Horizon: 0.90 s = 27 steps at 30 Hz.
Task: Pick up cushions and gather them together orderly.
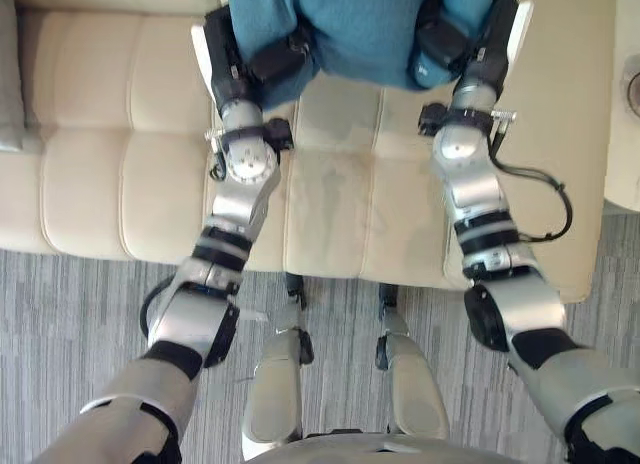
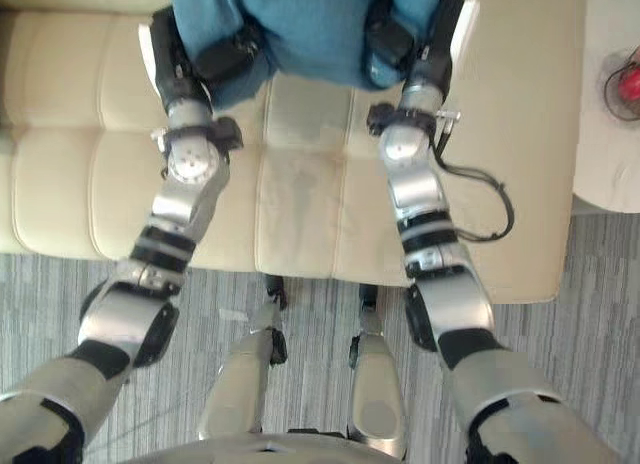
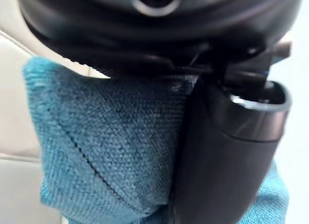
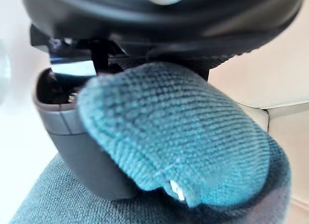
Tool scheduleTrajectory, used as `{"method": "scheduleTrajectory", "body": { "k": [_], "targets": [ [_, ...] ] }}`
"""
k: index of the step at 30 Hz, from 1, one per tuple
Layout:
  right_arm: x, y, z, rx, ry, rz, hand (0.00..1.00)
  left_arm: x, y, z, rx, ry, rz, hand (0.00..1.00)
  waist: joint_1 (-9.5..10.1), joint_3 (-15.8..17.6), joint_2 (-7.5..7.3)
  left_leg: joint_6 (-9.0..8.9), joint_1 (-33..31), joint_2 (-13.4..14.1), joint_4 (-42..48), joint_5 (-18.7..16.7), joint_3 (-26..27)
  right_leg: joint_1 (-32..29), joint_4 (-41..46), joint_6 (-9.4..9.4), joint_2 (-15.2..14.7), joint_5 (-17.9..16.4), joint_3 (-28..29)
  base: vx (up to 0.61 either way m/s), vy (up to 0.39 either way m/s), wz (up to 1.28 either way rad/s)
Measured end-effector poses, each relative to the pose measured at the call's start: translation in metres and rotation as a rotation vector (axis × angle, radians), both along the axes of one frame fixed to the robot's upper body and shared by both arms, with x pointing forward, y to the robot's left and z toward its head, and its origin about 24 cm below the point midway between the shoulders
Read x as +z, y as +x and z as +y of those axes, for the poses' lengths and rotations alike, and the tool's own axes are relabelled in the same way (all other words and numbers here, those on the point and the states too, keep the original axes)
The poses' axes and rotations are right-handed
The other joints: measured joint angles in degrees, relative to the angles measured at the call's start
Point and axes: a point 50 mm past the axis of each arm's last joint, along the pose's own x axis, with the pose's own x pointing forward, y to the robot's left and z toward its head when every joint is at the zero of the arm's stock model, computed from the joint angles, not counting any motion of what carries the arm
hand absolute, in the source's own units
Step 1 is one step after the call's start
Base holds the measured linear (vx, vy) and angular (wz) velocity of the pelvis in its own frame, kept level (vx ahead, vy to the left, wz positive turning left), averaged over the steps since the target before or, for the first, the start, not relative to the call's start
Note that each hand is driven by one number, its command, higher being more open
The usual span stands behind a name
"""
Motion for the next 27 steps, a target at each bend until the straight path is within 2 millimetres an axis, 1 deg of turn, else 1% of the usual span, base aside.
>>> {"method": "scheduleTrajectory", "body": {
  "k": [1,4,5,6,8,11,13,14,16,18,19,20,22,23,25,27],
  "targets": [
    [0.0,0.003,0.001,0.005,0.006,0.017,1.0,0.002,0.003,0.004,0.015,0.003,0.012,1.0,0.01,0.6,0.04,-0.08,-0.7,0.0,0.0,0.3,-0.1,-0.5,-0.1,0.07,0.0,0.2,-0.1,0.03,0.031,0.08],
    [-0.01,0.014,0.0,0.037,0.069,0.117,1.0,-0.001,0.017,0.012,0.034,0.042,0.111,1.0,0.13,1.2,0.29,-0.57,-4.1,0.0,0.0,1.4,-1.4,-3.4,-0.2,0.26,0.1,1.0,-0.6,0.05,0.046,0.09],
    [-0.01,0.014,0.0,0.04,0.076,0.123,1.0,-0.001,0.019,0.013,0.034,0.045,0.12,1.0,0.12,1.3,0.29,-0.52,-4.4,0.0,0.0,1.5,-1.5,-3.8,-0.2,0.28,0.1,1.1,-0.6,0.05,0.064,0.06],
    [-0.009,0.015,-0.001,0.067,0.123,0.132,1.0,-0.002,0.021,0.015,0.025,0.048,0.148,1.0,0.14,2.0,0.4,-0.95,-6.2,0.1,0.0,2.0,-1.7,-5.4,-0.2,0.38,0.1,1.5,-0.7,0.05,0.063,0.02],
    [-0.011,0.016,0.0,0.081,0.142,0.14,1.0,-0.003,0.022,0.016,0.014,0.038,0.156,1.0,0.23,2.8,0.45,-1.03,-7.1,0.2,0.0,2.2,-1.7,-6.4,-0.2,0.42,0.1,1.7,-0.7,0.05,0.062,0.0],
    [-0.022,0.016,0.003,0.12,0.192,0.176,1.0,-0.01,0.023,0.012,-0.025,-0.039,0.176,1.0,0.47,3.5,0.44,-0.99,-8.1,0.6,0.0,2.3,-1.6,-7.7,0.5,0.47,0.2,1.7,-0.6,0.07,0.079,-0.03],
    [-0.034,0.009,0.011,0.163,0.214,0.157,1.0,-0.02,0.021,0.007,-0.053,-0.09,0.178,1.0,0.55,3.5,0.44,-1.0,-8.0,0.9,0.0,2.3,-1.2,-8.2,1.6,0.09,0.3,1.3,-0.6,0.08,0.098,-0.05],
    [-0.036,0.008,0.011,0.167,0.217,0.154,1.0,-0.023,0.02,0.006,-0.058,-0.097,0.178,1.0,0.57,3.5,0.44,-1.01,-7.9,1.0,0.0,2.3,-1.1,-8.2,1.8,0.05,0.3,1.1,-0.6,0.09,0.103,-0.03],
    [-0.057,0.001,0.013,0.181,0.239,0.168,1.0,-0.043,0.016,0.006,-0.072,-0.13,0.202,1.0,0.71,3.5,0.44,-1.08,-7.0,1.4,0.0,2.2,-1.1,-8.2,3.8,-0.32,0.4,0.0,-0.8,0.08,0.072,-0.02],
    [-0.072,-0.004,0.014,0.185,0.253,0.189,1.0,-0.058,0.013,0.008,-0.069,-0.136,0.227,1.0,0.82,3.5,0.43,-1.36,-6.2,1.7,0.0,2.0,-1.0,-8.2,5.5,-0.45,0.5,-1.2,-0.8,0.05,0.021,-0.03],
    [-0.087,-0.009,0.015,0.187,0.267,0.213,1.0,-0.071,0.01,0.01,-0.067,-0.141,0.252,1.0,0.99,3.4,0.43,-1.65,-5.3,1.9,0.0,1.8,-1.0,-8.2,7.3,-0.6,0.6,-2.3,-0.8,0.06,-0.011,-0.03],
    [-0.107,-0.016,0.014,0.185,0.273,0.25,1.0,-0.089,0.006,0.011,-0.065,-0.149,0.288,1.0,1.24,3.4,0.42,-2.11,-4.2,2.2,0.0,1.4,-1.0,-8.2,9.5,-0.81,0.7,-3.7,-0.8,0.06,-0.023,-0.02],
    [-0.118,-0.02,0.012,0.18,0.282,0.271,1.0,-0.1,0.003,0.012,-0.061,-0.153,0.316,1.0,1.4,3.4,0.45,-2.76,-3.7,2.3,0.0,1.0,-1.0,-8.2,10.8,-0.84,0.8,-4.4,-0.8,0.04,-0.032,0.0],
    [-0.126,-0.025,0.009,0.176,0.286,0.279,1.0,-0.109,0.0,0.012,-0.065,-0.156,0.336,1.0,1.78,3.3,0.47,-2.93,-3.3,2.5,0.0,0.8,-1.0,-8.2,11.5,-1.04,0.9,-4.8,-0.8,0.05,-0.044,0.0],
    [-0.131,-0.033,0.002,0.164,0.284,0.265,1.0,-0.116,-0.005,0.015,-0.07,-0.158,0.334,1.0,1.9,3.3,0.48,-2.94,-3.0,2.6,0.0,0.8,-1.0,-8.3,12.4,-1.12,0.9,-5.2,-0.9,0.06,-0.052,0.02],
    [-0.131,-0.04,-0.008,0.146,0.295,0.235,1.0,-0.12,-0.009,0.018,-0.071,-0.155,0.333,1.0,2.11,3.3,0.5,-2.94,-2.6,2.6,0.0,0.9,-1.1,-8.2,13.1,-1.12,0.8,-5.7,-0.9,0.05,-0.038,0.03]
  ]
}}
